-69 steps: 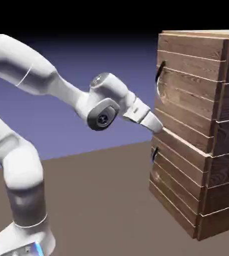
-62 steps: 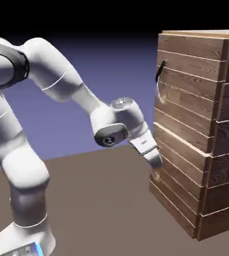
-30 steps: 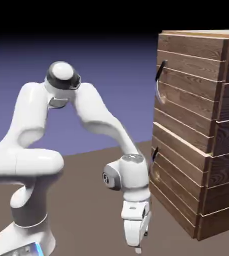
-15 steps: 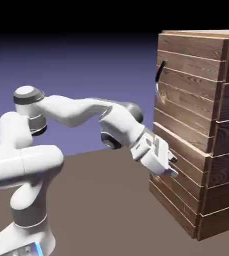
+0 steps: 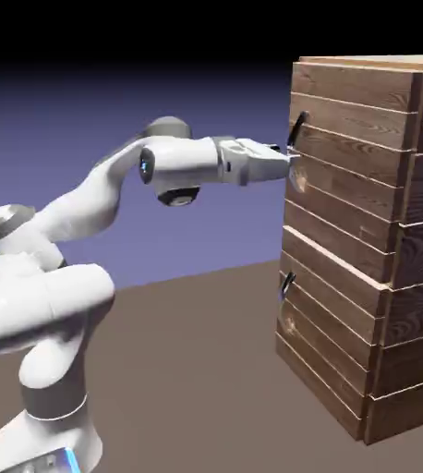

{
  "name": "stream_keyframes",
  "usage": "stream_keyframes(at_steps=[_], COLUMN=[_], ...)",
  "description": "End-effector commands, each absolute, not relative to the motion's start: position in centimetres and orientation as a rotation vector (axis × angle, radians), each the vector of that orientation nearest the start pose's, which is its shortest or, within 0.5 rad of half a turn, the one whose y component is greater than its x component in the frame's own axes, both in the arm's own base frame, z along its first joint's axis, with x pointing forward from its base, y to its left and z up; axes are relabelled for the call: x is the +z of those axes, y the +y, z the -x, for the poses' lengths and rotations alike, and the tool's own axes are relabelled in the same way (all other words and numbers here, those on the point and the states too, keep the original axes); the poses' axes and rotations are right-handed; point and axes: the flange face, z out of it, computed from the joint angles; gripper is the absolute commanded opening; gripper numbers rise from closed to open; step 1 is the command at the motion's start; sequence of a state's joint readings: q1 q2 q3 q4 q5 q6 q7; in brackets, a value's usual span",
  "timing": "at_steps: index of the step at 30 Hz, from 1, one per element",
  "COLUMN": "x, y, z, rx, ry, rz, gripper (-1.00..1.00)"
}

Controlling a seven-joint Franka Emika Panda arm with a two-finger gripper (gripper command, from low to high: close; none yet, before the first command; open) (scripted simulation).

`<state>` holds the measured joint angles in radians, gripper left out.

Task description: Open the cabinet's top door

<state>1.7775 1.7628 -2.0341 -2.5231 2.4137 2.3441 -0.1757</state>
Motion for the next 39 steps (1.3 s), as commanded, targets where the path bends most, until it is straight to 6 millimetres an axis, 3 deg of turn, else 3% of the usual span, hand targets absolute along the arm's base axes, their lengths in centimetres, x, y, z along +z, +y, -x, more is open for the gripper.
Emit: stream_keyframes(at_steps=[1, 8, 18, 28, 39], x=[53.7, 53.7, 53.7, 53.7, 53.7], y=[7.0, 3.8, -1.0, -6.2, -13.0], z=[-41.2, -35.9, -31.0, -27.5, -25.0], rx=[-1.800, -1.664, -1.504, -1.354, -1.177], ry=[0.790, 0.586, 0.366, 0.174, -0.037], rz=[1.755, 1.766, 1.761, 1.741, 1.702], gripper=[-1.00, -1.00, -1.00, -1.00, -1.00])
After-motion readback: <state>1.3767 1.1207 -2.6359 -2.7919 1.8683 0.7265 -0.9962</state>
